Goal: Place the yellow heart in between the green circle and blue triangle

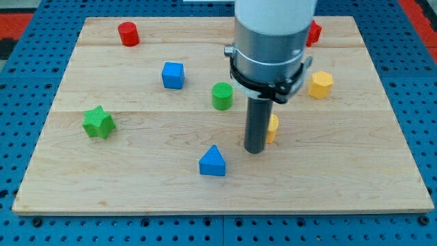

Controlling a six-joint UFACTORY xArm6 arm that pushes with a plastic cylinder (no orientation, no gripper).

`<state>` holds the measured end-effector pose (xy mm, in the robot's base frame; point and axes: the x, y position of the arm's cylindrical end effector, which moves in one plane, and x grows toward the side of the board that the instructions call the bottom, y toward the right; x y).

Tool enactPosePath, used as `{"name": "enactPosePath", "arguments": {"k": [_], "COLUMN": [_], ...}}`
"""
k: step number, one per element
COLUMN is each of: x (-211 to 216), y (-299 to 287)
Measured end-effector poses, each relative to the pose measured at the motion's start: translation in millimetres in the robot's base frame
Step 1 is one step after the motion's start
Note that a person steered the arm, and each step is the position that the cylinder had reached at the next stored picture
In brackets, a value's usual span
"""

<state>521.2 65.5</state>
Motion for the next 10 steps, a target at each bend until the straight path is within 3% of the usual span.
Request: {"name": "enactPosePath", "arguments": {"k": [1, 2, 3, 4, 7, 9, 10], "x": [-5.4, -62.8, -66.2, -19.5, 21.0, -25.3, -3.4], "y": [56.3, 25.8, 12.3, 9.3, -9.4, -42.1, -73.6]}}
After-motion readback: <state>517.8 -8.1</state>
